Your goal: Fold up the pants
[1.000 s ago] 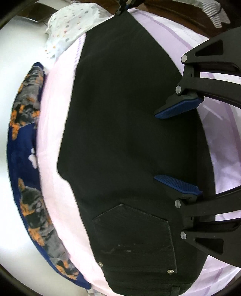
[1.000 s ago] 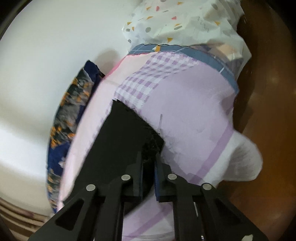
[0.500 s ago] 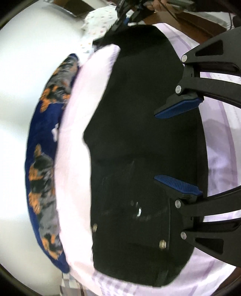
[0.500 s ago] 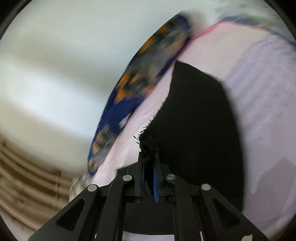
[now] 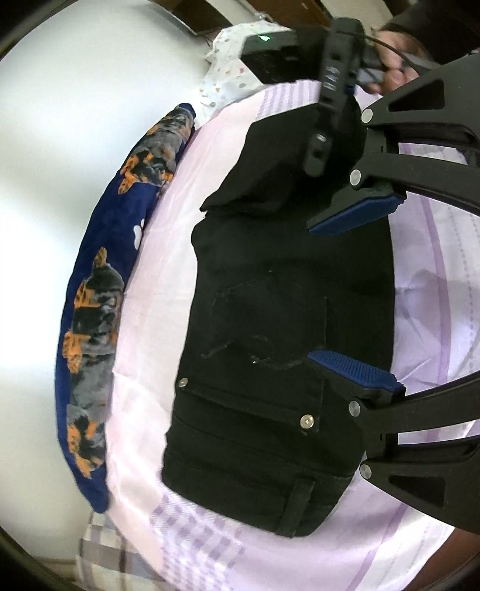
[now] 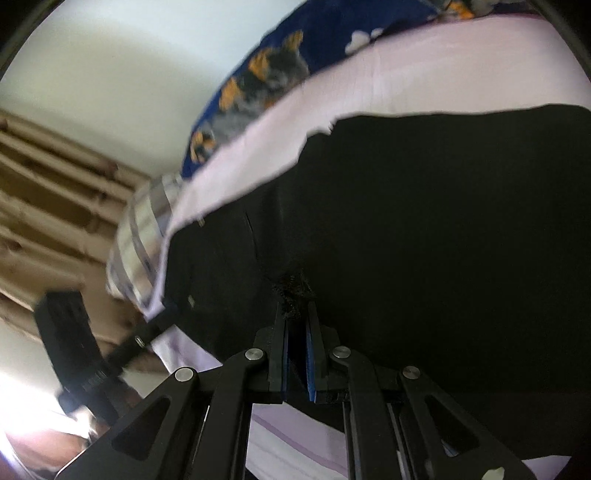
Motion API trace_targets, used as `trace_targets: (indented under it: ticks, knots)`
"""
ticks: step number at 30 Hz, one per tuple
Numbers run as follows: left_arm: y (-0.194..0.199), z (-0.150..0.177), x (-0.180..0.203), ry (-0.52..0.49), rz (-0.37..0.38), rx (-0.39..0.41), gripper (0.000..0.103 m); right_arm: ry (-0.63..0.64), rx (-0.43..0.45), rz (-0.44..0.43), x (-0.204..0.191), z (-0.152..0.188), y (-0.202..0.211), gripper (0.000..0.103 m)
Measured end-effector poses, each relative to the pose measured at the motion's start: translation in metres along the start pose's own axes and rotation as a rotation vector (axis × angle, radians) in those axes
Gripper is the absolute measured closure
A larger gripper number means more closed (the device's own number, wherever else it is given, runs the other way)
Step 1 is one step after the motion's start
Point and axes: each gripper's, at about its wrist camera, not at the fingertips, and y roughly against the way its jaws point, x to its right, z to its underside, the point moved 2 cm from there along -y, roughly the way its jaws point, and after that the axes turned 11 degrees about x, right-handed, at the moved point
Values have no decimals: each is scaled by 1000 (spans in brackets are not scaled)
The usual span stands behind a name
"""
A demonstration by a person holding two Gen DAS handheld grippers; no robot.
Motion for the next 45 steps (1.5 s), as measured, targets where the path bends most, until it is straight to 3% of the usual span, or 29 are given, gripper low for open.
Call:
trace_targets:
  ticks: [5, 8, 10, 12, 15, 20, 25, 37, 39, 41, 43, 45]
  knots:
    - [-11, 2, 2, 21, 31, -30, 37, 49, -101, -5, -3, 14, -7, 82]
    - [-16, 3, 9, 34, 77, -57, 37, 72, -140, -27, -11, 23, -3, 70]
    - [-21, 4, 14, 44, 119, -85, 37, 74, -91, -16, -9, 21, 11, 62]
    - [-25, 5, 19, 59, 157, -110, 37, 58, -1, 20, -3, 15, 31, 62]
    - [-40, 11, 28, 127, 261, -213, 37, -13, 126, 67, 15, 5, 63, 59]
    - [-67, 18, 36, 228, 316, -354, 38, -116, 256, 115, 41, -8, 93, 55]
    - [-83, 20, 40, 274, 297, -415, 38, -172, 296, 134, 55, -15, 102, 55]
    - [-87, 27, 52, 314, 326, -435, 39, -242, 322, 109, 66, -15, 105, 55]
    - [-88, 30, 58, 298, 328, -440, 45, -244, 322, 105, 66, -15, 105, 55]
    - [-92, 38, 63, 299, 326, -476, 74, -243, 322, 105, 65, -15, 105, 55]
    - [-97, 46, 65, 315, 317, -503, 91, -244, 322, 111, 65, -14, 105, 55]
    - [-93, 46, 67, 312, 303, -488, 93, -248, 325, 112, 66, -14, 107, 55]
